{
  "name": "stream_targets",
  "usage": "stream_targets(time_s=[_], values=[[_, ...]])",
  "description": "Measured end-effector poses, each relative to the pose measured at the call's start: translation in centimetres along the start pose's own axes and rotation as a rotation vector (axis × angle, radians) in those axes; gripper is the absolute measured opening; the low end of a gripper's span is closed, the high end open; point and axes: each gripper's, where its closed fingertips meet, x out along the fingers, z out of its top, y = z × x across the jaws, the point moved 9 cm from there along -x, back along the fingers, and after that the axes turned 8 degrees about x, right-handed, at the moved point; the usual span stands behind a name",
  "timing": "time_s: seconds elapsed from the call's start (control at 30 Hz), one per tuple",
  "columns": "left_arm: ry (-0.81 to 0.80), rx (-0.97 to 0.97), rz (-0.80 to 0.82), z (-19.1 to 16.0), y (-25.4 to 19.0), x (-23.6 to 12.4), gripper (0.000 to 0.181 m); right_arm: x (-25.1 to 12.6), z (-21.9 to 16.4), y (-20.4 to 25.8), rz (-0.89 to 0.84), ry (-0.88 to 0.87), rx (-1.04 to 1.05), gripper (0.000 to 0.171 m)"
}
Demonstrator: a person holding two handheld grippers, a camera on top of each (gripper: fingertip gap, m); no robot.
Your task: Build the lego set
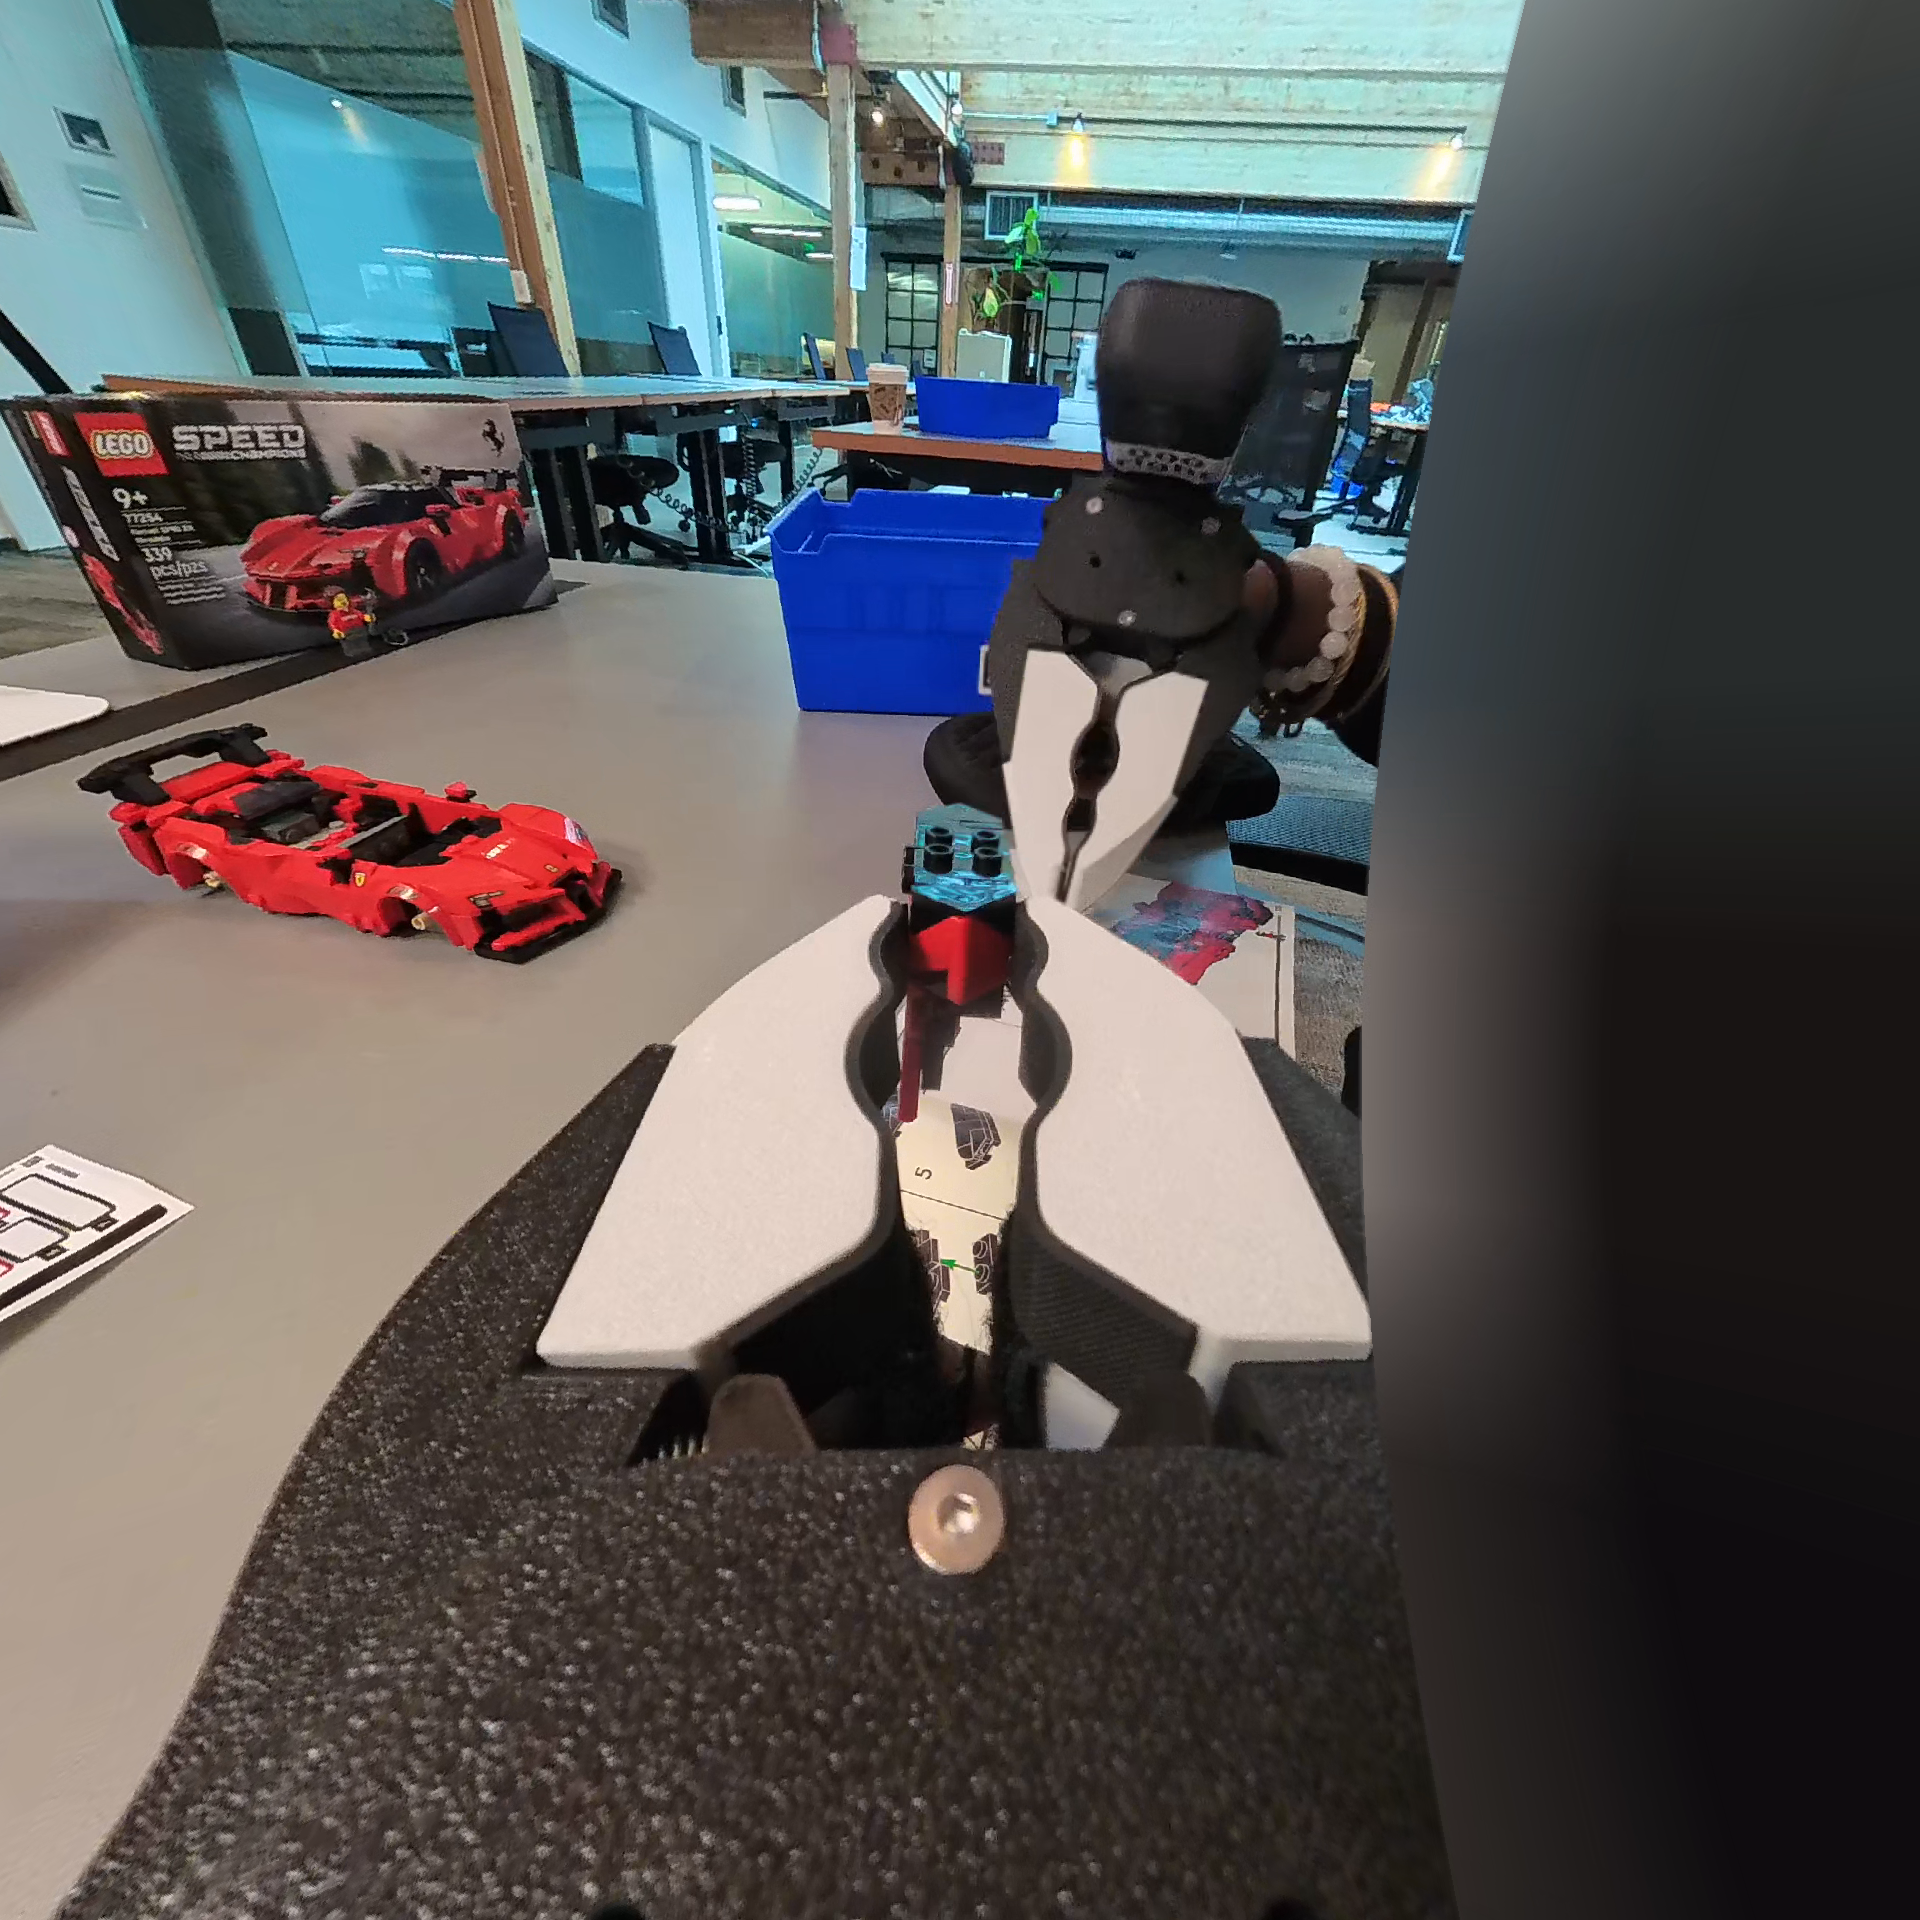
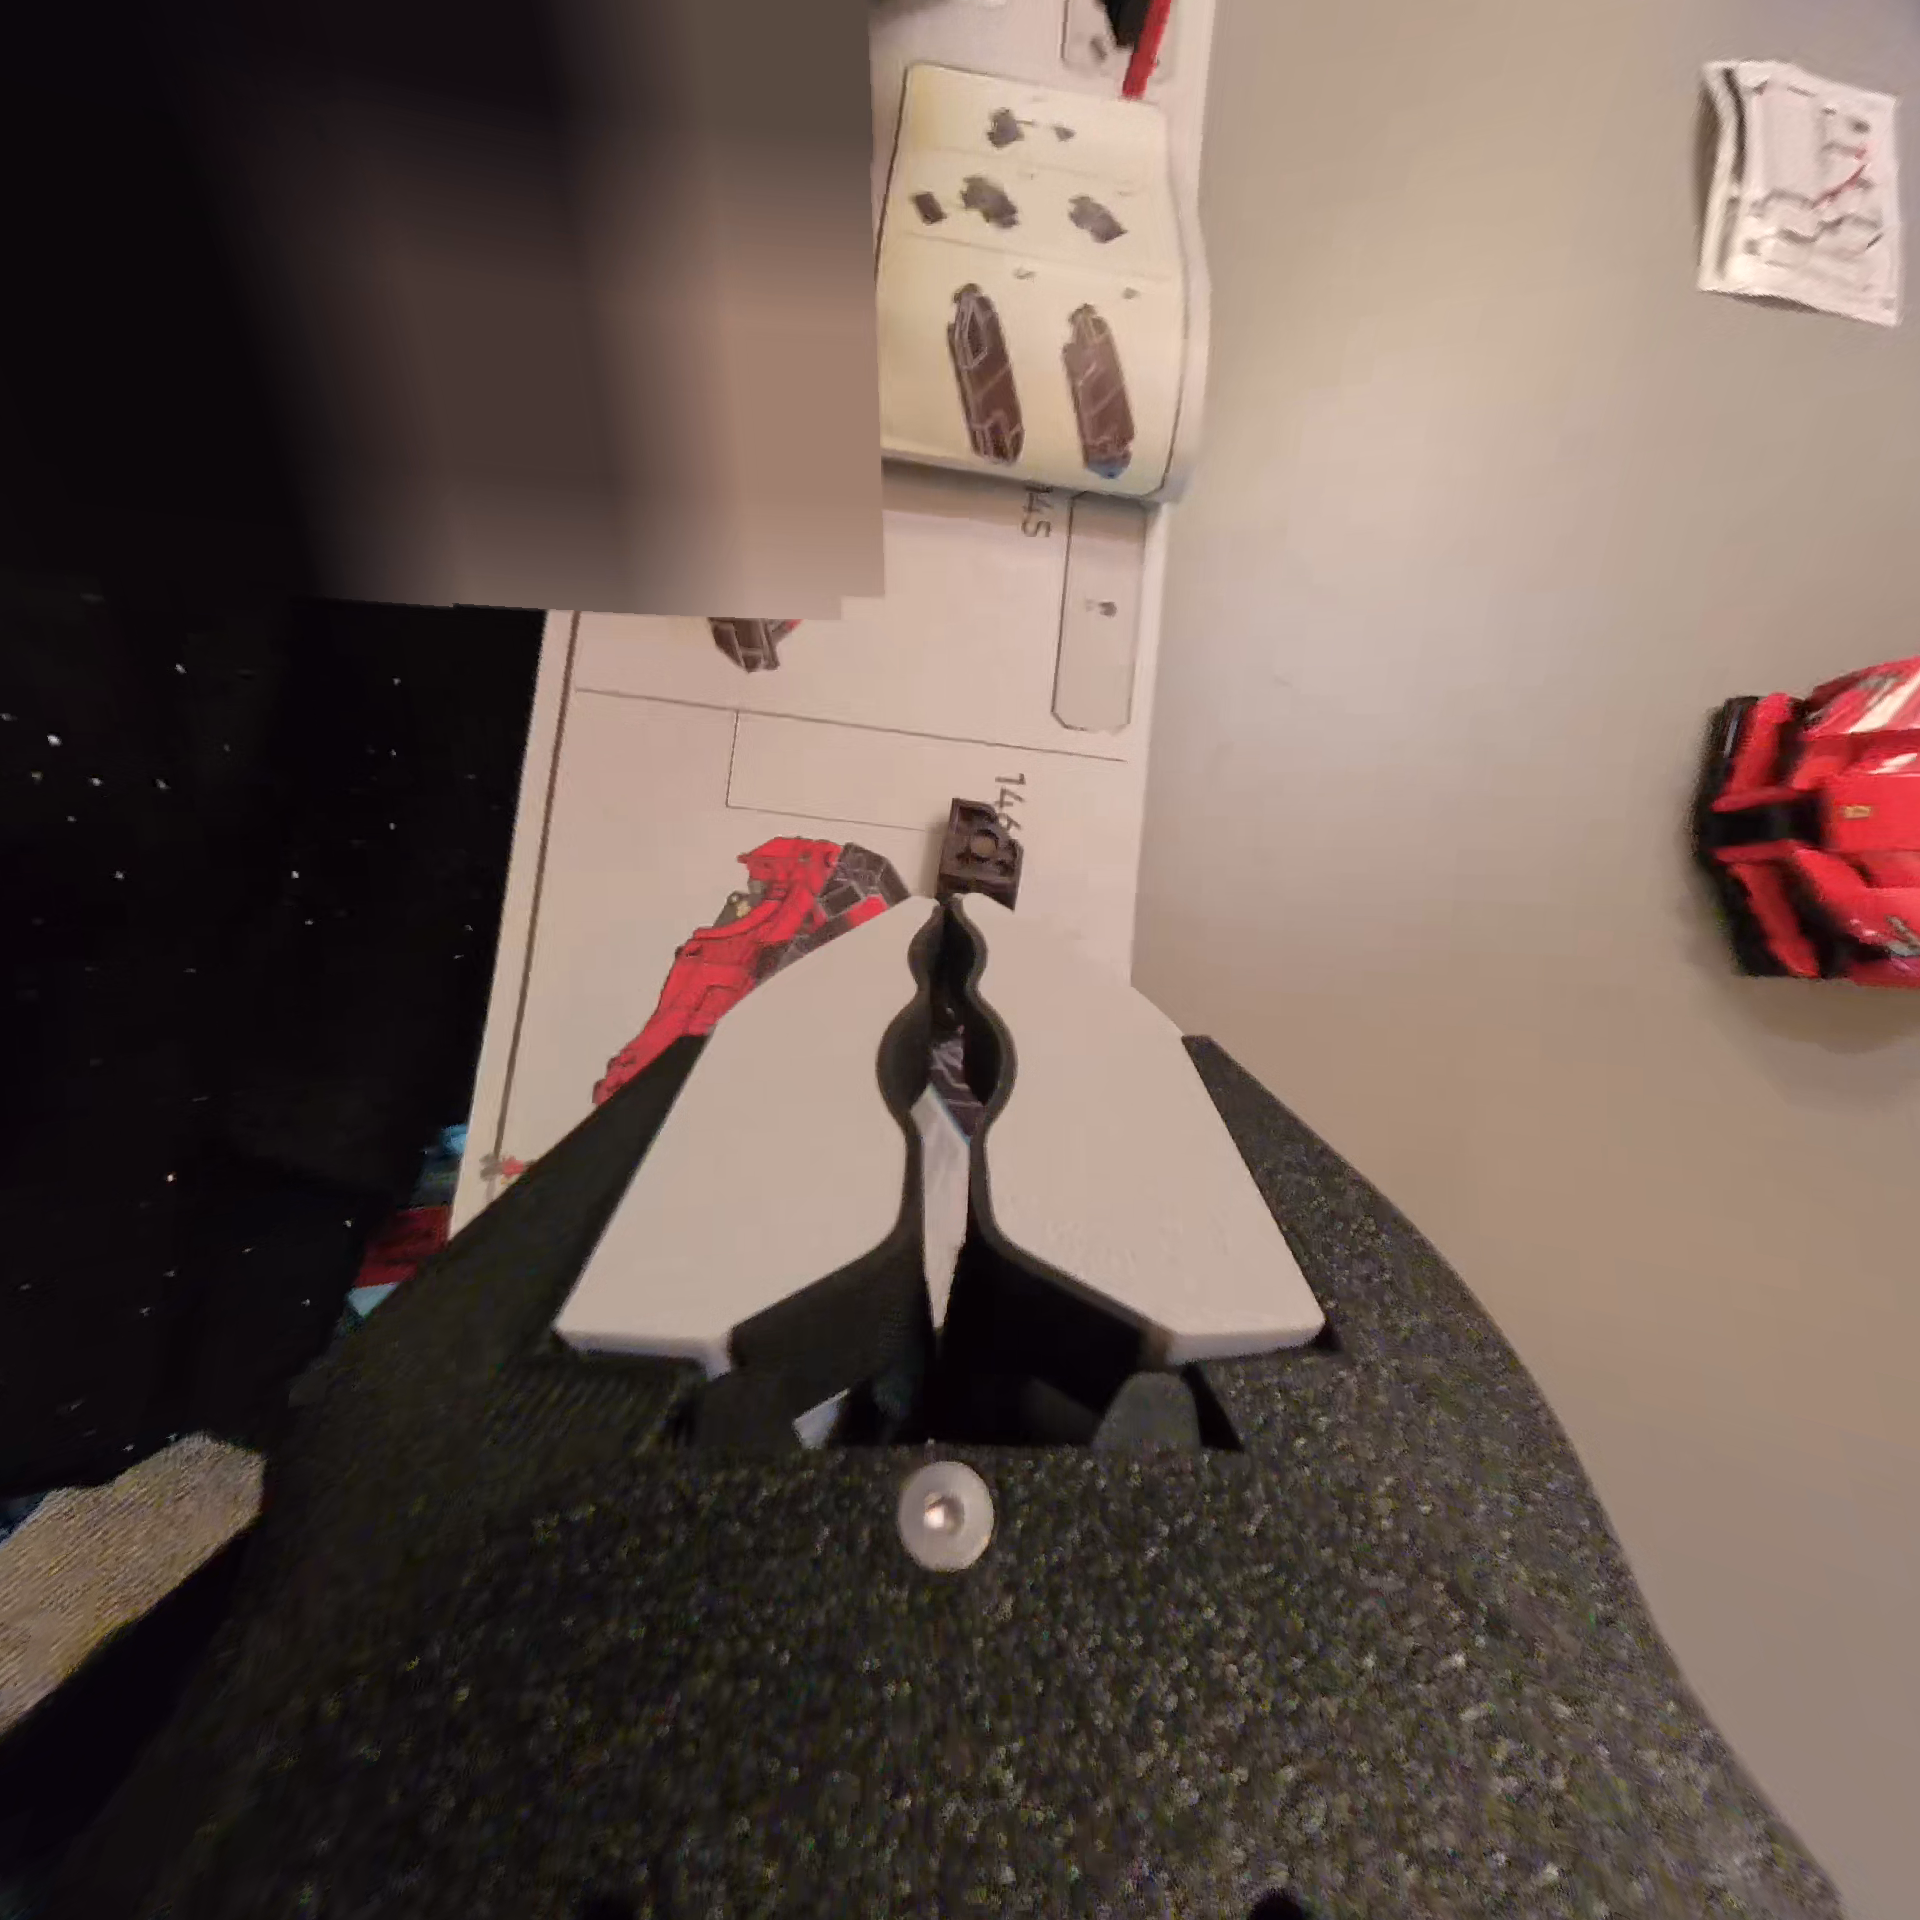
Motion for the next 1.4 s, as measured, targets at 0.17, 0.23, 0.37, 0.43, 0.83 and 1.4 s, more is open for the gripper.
stream_targets(time_s=[0.17, 0.23, 0.37, 0.43, 0.83, 1.4], values=[[0.000, 0.003, -0.001, 0.0, 0.0, 0.0, 0.018, -1.1, -0.7, 0.0, -0.098, -0.016, -0.006, 0.000], [0.001, -0.003, -0.005, 0.0, 0.0, 0.0, 0.019, -0.9, -0.7, 0.3, -0.052, -0.069, 0.038, 0.000], [0.008, 0.000, -0.010, 0.0, 0.0, 0.1, 0.019, 0.5, -0.4, 0.6, -0.018, -0.045, 0.047, 0.000], [0.011, 0.005, -0.010, 0.0, -0.1, 0.1, 0.019, 1.0, -0.5, 0.3, -0.022, 0.008, 0.053, 0.000], [0.020, 0.008, -0.018, -0.1, -0.1, 0.2, 0.019, 1.3, -1.3, -0.6, 0.090, -0.062, 0.209, 0.001], [0.032, 0.020, -0.015, -0.1, -0.2, 0.3, 0.019, -1.7, -1.7, 0.2, -0.117, -0.021, 0.156, 0.048]])
